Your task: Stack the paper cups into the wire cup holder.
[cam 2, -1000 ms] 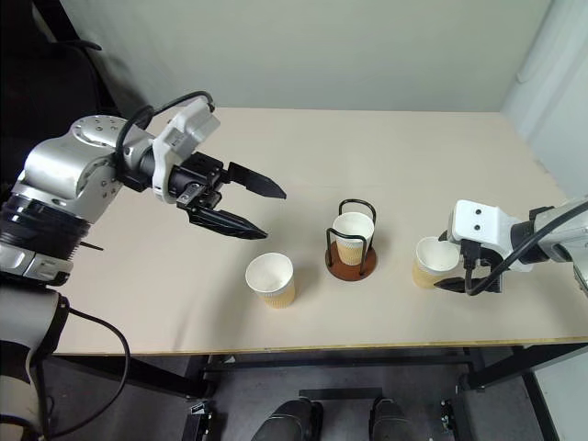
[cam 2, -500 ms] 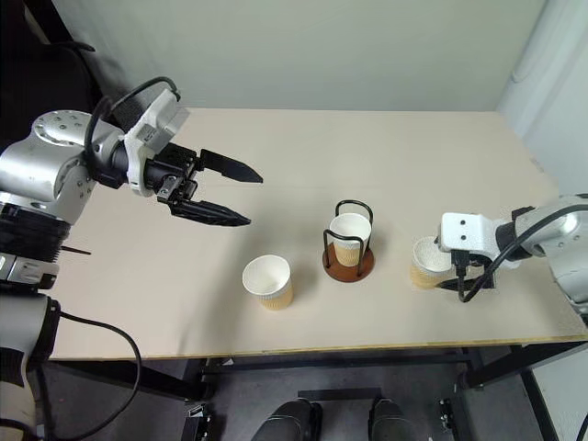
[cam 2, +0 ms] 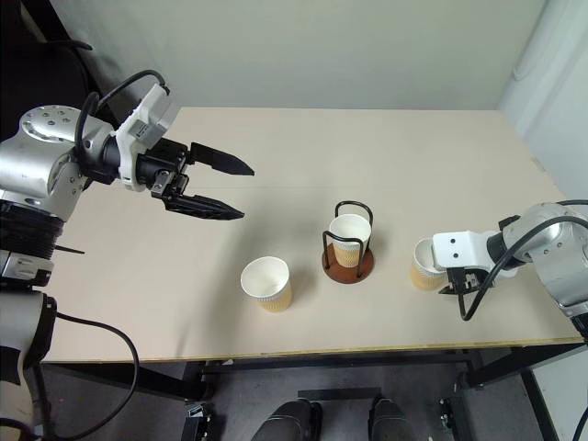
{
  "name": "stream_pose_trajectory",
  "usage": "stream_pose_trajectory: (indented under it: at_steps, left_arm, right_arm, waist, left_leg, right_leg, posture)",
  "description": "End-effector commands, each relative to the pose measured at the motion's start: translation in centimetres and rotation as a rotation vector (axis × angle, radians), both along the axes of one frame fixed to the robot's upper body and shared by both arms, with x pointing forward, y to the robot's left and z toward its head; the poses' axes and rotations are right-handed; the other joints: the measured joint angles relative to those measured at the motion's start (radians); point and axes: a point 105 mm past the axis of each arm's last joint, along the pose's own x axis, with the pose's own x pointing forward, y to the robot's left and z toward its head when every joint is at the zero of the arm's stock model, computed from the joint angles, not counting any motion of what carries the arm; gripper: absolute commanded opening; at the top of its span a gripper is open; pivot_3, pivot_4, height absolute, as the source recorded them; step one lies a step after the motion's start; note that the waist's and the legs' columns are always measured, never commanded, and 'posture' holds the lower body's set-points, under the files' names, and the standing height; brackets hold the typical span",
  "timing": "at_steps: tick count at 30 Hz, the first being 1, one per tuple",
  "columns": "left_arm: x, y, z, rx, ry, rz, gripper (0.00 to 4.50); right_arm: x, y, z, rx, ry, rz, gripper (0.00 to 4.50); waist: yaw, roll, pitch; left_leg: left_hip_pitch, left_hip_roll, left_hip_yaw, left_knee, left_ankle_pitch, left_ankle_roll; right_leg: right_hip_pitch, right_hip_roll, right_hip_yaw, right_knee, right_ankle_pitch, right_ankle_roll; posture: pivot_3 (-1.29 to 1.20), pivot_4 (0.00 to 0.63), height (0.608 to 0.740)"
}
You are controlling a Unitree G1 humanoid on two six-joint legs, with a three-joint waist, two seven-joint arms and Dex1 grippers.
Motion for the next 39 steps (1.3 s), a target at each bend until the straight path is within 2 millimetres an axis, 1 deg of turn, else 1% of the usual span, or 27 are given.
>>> stream_pose_trajectory:
  at_steps: [1, 4, 5, 9, 12, 14, 20, 22, 26, 29, 32, 39]
  left_arm:
    - [-0.5, 0.5, 1.7, -0.003, -0.058, -0.014, 4.50]
    - [-0.3, 0.5, 1.7, -0.006, -0.061, -0.013, 4.50]
    - [-0.3, 0.5, 1.6, -0.006, -0.066, -0.017, 4.50]
    - [-0.2, 0.5, 1.6, -0.008, -0.077, -0.021, 4.50]
    - [0.1, 0.6, 1.3, -0.008, -0.074, -0.014, 4.50]
    - [0.3, 0.8, 1.0, -0.007, -0.070, -0.008, 4.50]
    - [0.7, 0.9, 0.4, -0.001, -0.065, -0.004, 4.50]
    - [0.8, 0.8, 0.4, -0.001, -0.063, -0.006, 4.50]
    - [0.9, 0.7, 0.3, -0.002, -0.061, -0.007, 4.50]
    - [1.0, 0.6, 0.3, -0.003, -0.060, -0.008, 4.50]
    - [1.0, 0.5, 0.3, -0.003, -0.057, -0.009, 4.50]
    - [1.0, 0.5, 0.3, -0.001, -0.056, -0.010, 4.50]
  right_arm:
    - [-0.2, -0.2, 1.0, -0.021, -0.031, 0.015, 1.31]
    - [-0.3, -0.2, 1.1, -0.022, -0.036, 0.016, 0.20]
    - [-0.3, -0.2, 1.2, -0.022, -0.037, 0.016, 0.04]
    - [-0.5, -0.2, 1.8, -0.018, -0.043, 0.013, 0.04]
    - [-0.6, 0.0, 3.0, 0.010, -0.058, 0.005, 0.04]
    - [-0.6, 0.7, 4.7, 0.063, -0.079, -0.005, 0.04]
    - [-0.7, 4.0, 10.9, 0.287, -0.158, -0.003, 0.04]
    - [-0.9, 4.8, 12.2, 0.332, -0.171, 0.007, 0.04]
    - [-1.4, 6.1, 14.2, 0.405, -0.180, 0.026, 0.04]
    - [-1.6, 6.7, 15.0, 0.450, -0.176, 0.032, 0.04]
    - [-1.9, 7.9, 16.0, 0.531, -0.159, 0.052, 0.04]
    - [-1.6, 9.5, 15.6, 0.561, -0.141, 0.085, 0.04]
  waist:
    - [0.000, 0.000, 0.000]
    - [0.000, 0.000, 0.000]
    - [0.000, 0.000, 0.000]
    - [0.000, 0.000, 0.000]
    - [0.000, 0.000, 0.000]
    - [-0.001, 0.000, 0.000]
    - [-0.005, 0.000, 0.000]
    - [-0.004, -0.001, 0.000]
    - [-0.002, -0.001, 0.000]
    - [-0.001, -0.001, 0.000]
    - [-0.003, -0.001, 0.000]
    - [-0.003, -0.001, 0.000]
  left_leg:
    - [0.000, 0.000, 0.000, 0.000, 0.000, 0.000]
    - [0.000, 0.000, 0.000, 0.000, 0.000, 0.000]
    - [0.000, 0.000, 0.000, 0.000, 0.000, 0.000]
    - [0.000, 0.000, 0.000, -0.001, -0.001, -0.001]
    - [0.000, 0.000, 0.000, -0.001, -0.001, -0.001]
    - [0.000, 0.000, 0.000, -0.001, -0.001, -0.001]
    - [0.000, 0.000, 0.000, -0.003, 0.000, -0.003]
    - [0.000, 0.000, -0.001, -0.005, 0.000, -0.003]
    - [-0.001, 0.000, -0.001, -0.007, 0.000, -0.005]
    - [-0.002, 0.000, -0.001, -0.009, 0.002, -0.008]
    - [-0.002, 0.000, -0.001, -0.010, 0.003, -0.010]
    - [-0.002, 0.001, -0.001, -0.011, 0.003, -0.011]
  right_leg:
    - [0.000, 0.000, 0.000, 0.000, 0.000, 0.000]
    - [0.000, 0.000, 0.000, 0.000, 0.000, -0.001]
    - [0.000, 0.000, 0.000, 0.000, 0.000, -0.001]
    - [0.000, 0.000, 0.000, 0.000, -0.001, -0.001]
    - [0.000, 0.000, 0.000, 0.000, -0.001, -0.001]
    - [-0.001, 0.000, 0.000, 0.000, -0.001, -0.001]
    - [-0.002, 0.001, 0.000, 0.000, -0.001, -0.001]
    - [-0.003, 0.001, 0.000, 0.000, -0.002, -0.003]
    - [-0.004, 0.000, -0.001, 0.000, -0.004, -0.005]
    - [-0.006, 0.000, -0.001, 0.000, -0.005, -0.005]
    - [-0.007, 0.000, -0.001, 0.000, -0.005, -0.005]
    - [-0.008, 0.000, -0.002, 0.001, -0.006, -0.005]
  posture:
    - [0.00, 0.150, 0.740]
    - [0.00, 0.150, 0.740]
    - [0.00, 0.150, 0.740]
    - [0.00, 0.150, 0.740]
    - [0.00, 0.150, 0.740]
    - [0.00, 0.150, 0.740]
    - [0.00, 0.150, 0.740]
    - [0.00, 0.150, 0.740]
    - [0.00, 0.150, 0.740]
    - [0.00, 0.150, 0.740]
    - [0.00, 0.150, 0.740]
    - [0.00, 0.150, 0.740]
